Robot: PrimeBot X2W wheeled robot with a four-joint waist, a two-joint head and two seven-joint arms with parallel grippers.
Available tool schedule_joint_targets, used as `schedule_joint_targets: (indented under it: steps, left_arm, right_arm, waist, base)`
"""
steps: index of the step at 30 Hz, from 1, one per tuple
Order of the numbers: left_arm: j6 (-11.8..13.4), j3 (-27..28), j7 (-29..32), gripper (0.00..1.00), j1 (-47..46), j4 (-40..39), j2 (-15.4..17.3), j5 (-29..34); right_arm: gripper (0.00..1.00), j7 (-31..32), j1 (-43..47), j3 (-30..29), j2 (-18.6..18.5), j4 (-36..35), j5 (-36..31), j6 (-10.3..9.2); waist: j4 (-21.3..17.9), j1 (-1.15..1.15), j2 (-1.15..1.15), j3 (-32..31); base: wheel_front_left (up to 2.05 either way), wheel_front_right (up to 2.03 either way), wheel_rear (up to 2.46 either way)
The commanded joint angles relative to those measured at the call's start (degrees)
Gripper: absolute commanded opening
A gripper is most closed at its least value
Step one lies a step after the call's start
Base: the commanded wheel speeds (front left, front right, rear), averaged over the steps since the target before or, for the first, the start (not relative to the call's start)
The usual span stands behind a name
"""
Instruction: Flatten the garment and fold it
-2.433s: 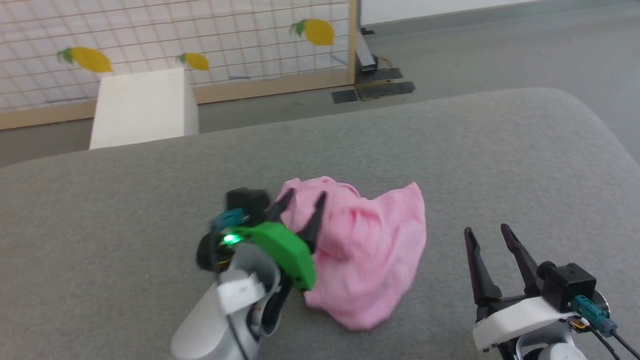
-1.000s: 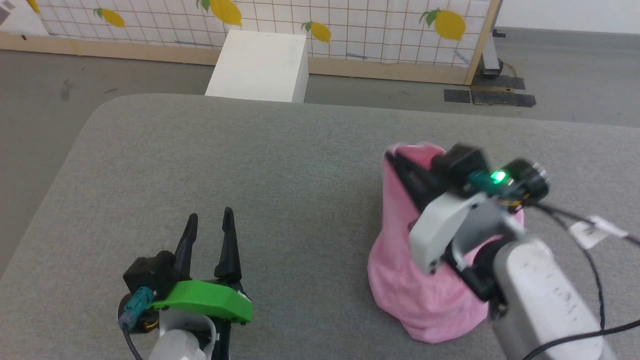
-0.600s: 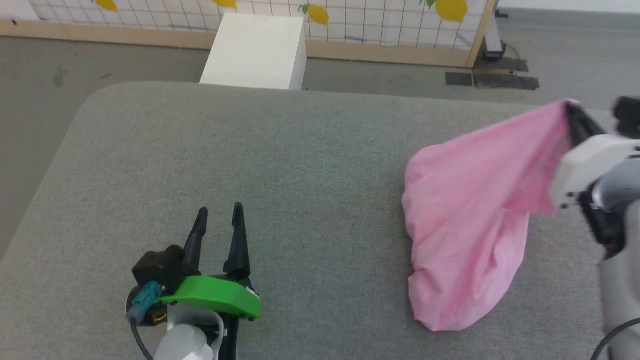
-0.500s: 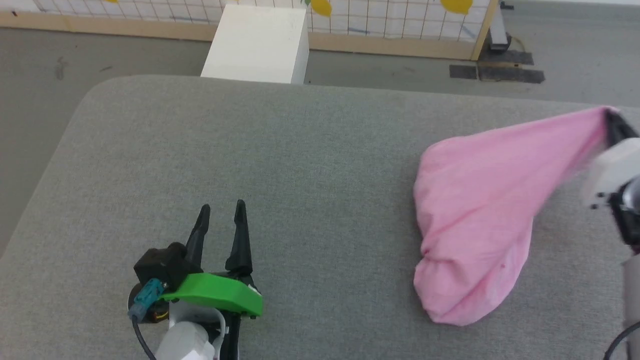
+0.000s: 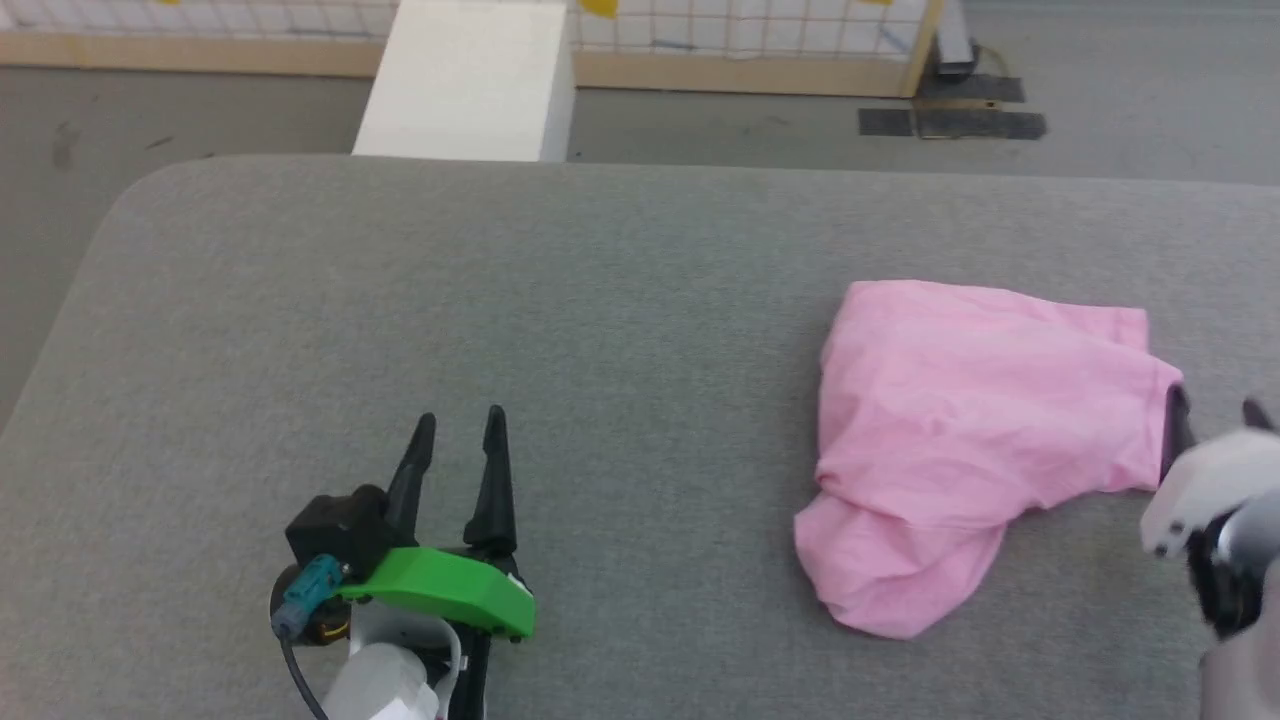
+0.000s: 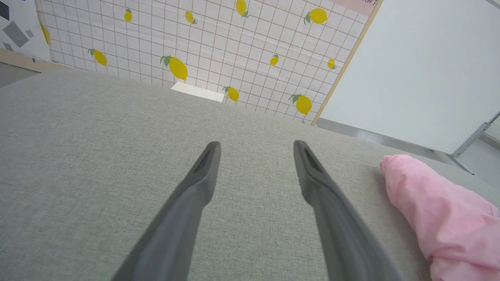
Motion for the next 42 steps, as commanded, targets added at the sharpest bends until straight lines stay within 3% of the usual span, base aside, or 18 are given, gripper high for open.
schedule_joint_targets:
  steps: [1, 9, 14, 18, 21, 25, 28, 30, 36, 42]
  left_arm:
    - [-0.44, -0.29, -0.25, 1.0, -0.3, 0.27, -0.15, -0.04]
    - [-2.08, -5.75, 0.21, 1.0, -2.54, 3.42, -0.15, -1.85]
    - [-1.92, -11.53, 3.76, 1.0, -6.87, 6.8, -0.15, -4.95]
    - [-1.07, -16.37, 10.47, 1.0, -9.89, 10.87, -0.15, -8.72]
    - [1.21, -19.15, 17.84, 1.0, -11.37, 14.66, -0.15, -9.97]
    - [5.06, -21.25, 27.61, 1.0, -12.16, 19.09, 0.05, -9.49]
    - [5.45, -22.54, 33.69, 1.0, -12.09, 20.18, 0.26, -10.13]
    - [5.12, -23.04, 34.95, 0.0, -12.15, 19.28, 0.69, -10.15]
    - [7.96, -18.95, 26.31, 0.0, -11.84, 15.03, 2.16, -9.71]
    - [11.99, -12.73, 19.79, 0.0, -8.28, 10.74, 6.44, -10.48]
  right_arm:
    - [1.0, -1.04, 2.44, 0.58, 0.54, -1.34, 1.04, -0.09]
    - [1.0, -8.85, 15.35, 13.55, 1.99, -9.64, 12.61, -0.09]
    - [1.0, -12.08, 19.67, 20.45, 2.01, -13.59, 15.88, -0.09]
    - [1.0, -12.38, 21.32, 24.7, 2.02, -15.47, 17.56, -0.09]
    - [1.0, -12.22, 21.71, 26.4, 2.02, -16.25, 17.99, -0.09]
    - [1.0, -12.17, 21.82, 27.12, 2.02, -16.69, 18.57, -0.09]
    - [1.0, -12.05, 21.94, 27.45, 2.02, -17.29, 19.02, -0.09]
    - [1.0, -12.03, 21.96, 27.51, 2.02, -17.63, 19.31, -0.09]
    - [1.0, -12.13, 22.05, 27.31, 2.02, -18.66, 19.39, -0.09]
    - [1.0, -11.53, 22.11, 27.22, 2.02, -19.58, 18.83, -0.09]
  waist:
    - [-3.08, 0.0, 0.0, -1.98]
    - [-12.22, 0.0, 0.0, -3.4]
    - [-17.16, 0.0, 0.0, -3.07]
    - [-20.29, 0.0, 0.0, -2.62]
    - [-21.96, 0.0, 0.0, -2.28]
    - [-22.69, 0.0, 0.0, -2.02]
    - [-22.24, 0.0, 0.0, -1.73]
    - [-21.39, 0.0, 0.0, -1.6]
    - [-16.38, 0.0, 0.0, -1.9]
    - [-8.08, 0.0, 0.0, -3.26]
  base:
    - [0.0, 0.0, 0.0]
    - [0.0, 0.0, 0.0]
    - [0.0, 0.0, 0.0]
    - [0.0, 0.0, 0.0]
    - [0.0, 0.0, 0.0]
    - [0.0, 0.0, 0.0]
    - [0.0, 0.0, 0.0]
    - [0.0, 0.0, 0.0]
    - [0.0, 0.0, 0.0]
    - [0.0, 0.0, 0.0]
